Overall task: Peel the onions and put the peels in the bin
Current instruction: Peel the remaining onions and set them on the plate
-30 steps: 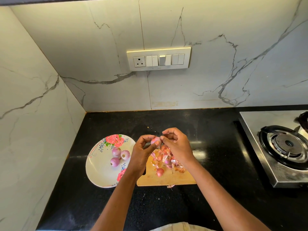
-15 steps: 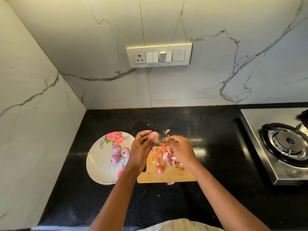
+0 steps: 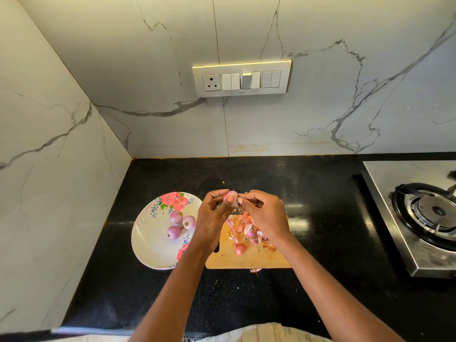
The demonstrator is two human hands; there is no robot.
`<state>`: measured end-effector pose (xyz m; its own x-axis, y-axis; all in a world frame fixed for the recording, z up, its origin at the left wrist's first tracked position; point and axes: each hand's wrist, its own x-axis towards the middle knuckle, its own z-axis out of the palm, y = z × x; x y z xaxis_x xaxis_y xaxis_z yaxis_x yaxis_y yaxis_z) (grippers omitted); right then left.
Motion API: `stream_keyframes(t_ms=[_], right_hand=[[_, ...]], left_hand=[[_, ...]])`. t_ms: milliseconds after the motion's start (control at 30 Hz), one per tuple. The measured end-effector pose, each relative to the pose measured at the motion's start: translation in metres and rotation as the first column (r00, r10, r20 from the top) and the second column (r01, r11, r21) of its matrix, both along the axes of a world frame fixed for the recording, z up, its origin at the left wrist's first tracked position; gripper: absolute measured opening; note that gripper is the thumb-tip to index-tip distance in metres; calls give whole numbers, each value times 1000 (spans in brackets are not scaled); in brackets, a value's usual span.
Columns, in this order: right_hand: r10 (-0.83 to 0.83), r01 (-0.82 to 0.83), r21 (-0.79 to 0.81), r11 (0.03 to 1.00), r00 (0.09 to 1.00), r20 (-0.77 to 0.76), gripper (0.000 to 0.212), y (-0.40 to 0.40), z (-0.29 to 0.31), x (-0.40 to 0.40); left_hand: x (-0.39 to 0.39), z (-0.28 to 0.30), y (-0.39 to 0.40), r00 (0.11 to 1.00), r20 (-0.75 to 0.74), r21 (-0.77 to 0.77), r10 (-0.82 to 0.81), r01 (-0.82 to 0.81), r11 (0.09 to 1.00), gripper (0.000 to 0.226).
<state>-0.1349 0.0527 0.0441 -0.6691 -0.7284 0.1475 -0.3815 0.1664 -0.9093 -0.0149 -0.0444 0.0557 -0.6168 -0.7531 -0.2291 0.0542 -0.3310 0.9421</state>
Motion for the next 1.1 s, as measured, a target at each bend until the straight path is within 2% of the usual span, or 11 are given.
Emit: stream_keyframes(t_ms=[133,300,567,700,833,1000,1100], right_hand=[[-22,22,-3,1000,1000,-19,15,0,0,-1],[29,-29,9,1000,1000,-9,18,-1,1,-2],[18,-18,2,1000,998,-60,17,-1,2,-2],[-14,13,-12,1000,998,-53,15,0,1,-1],[22,-22,-2,1000,1000,-20,16,2,1,1],[20,-20,-5,1000,999,-26,16,2,2,1],[11,-12,-19,1000,1000,-28,15,4,4,1]], left_hand=[[-2,-2,0,1000,-7,44,11,-11,999,23],[-1,-3,-2,999,-19,63,30,-29,998,24],[-1,0,-3,1000,-7,68,10,-10,998,19],[0,1,0,1000,6,54,-1,0,999,19],[1,0,1,1000,0,63,23,-23,998,19],[2,4,2,1000,0,11,-4,4,1000,33],[2,4,2,1000,-6,9,-12,12,1000,32]])
